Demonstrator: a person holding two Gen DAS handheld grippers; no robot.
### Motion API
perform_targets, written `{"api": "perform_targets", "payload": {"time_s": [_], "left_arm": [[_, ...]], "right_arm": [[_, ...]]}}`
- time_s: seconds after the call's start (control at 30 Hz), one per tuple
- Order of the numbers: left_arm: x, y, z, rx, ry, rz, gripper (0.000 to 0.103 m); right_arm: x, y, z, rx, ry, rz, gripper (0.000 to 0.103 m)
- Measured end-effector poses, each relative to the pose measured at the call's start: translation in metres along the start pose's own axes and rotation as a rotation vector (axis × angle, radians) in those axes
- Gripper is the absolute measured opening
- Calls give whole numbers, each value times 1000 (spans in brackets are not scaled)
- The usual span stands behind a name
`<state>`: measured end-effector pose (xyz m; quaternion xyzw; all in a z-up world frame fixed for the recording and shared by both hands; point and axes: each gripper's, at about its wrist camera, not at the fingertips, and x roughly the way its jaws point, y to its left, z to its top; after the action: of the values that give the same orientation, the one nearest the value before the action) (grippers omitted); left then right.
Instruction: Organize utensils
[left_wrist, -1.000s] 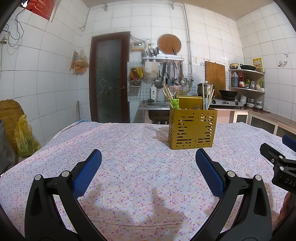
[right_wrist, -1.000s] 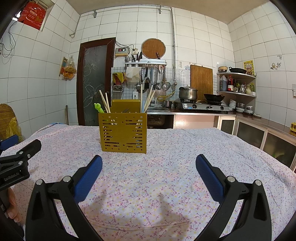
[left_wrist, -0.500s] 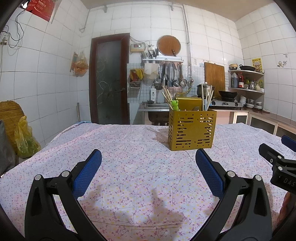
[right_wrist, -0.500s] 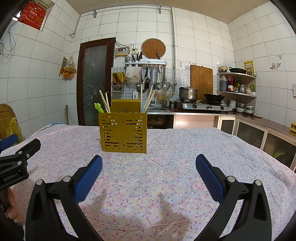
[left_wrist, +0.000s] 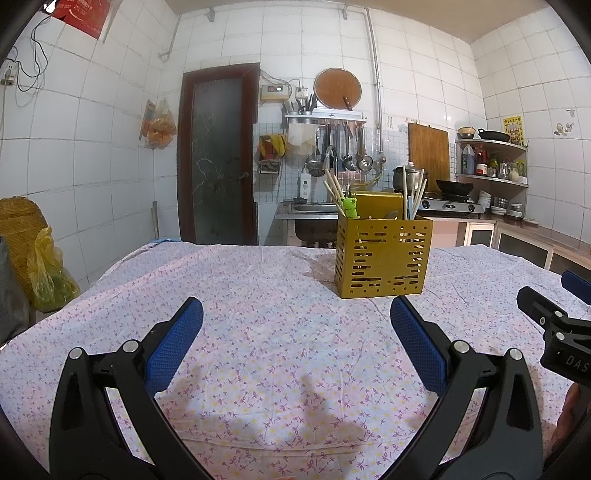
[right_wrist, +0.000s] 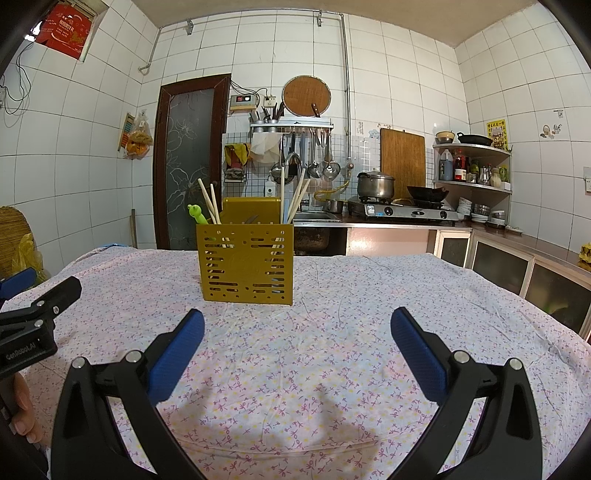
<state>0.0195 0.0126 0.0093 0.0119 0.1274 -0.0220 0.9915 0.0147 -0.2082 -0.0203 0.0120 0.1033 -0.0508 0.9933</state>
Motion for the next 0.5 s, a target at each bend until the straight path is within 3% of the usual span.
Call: {"api": "perform_targets", "payload": {"time_s": [0.5], "left_arm": [[1,-2,-3,-13,11,-4,98]], "right_arm": [[1,0,-1,0,0,0,99]]}}
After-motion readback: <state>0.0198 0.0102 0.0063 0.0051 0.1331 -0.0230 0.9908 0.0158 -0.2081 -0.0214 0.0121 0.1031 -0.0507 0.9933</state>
